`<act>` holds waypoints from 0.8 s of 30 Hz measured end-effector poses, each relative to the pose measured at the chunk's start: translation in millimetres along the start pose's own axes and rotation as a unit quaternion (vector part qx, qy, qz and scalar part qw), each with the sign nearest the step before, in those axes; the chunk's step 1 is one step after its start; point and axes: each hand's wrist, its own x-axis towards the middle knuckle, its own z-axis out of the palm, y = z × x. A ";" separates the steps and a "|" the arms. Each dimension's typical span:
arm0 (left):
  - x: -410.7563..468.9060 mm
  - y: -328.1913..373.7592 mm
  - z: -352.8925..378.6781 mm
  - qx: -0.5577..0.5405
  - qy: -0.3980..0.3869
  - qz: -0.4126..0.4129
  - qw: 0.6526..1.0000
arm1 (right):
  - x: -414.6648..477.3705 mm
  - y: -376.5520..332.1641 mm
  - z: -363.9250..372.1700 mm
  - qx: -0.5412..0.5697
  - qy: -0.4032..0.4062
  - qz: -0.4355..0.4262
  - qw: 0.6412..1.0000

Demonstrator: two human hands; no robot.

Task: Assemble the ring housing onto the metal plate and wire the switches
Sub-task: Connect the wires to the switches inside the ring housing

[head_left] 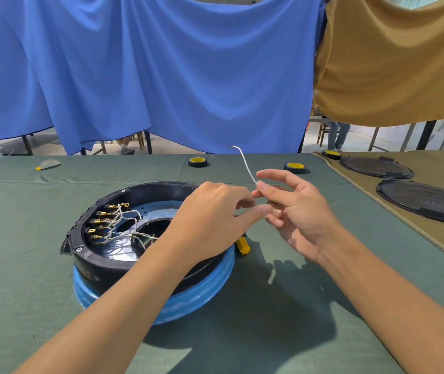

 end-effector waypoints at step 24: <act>-1.0 -2.5 -3.9 -0.066 0.072 -0.081 0.992 | -9.9 15.4 17.7 -0.175 0.154 -0.114 0.966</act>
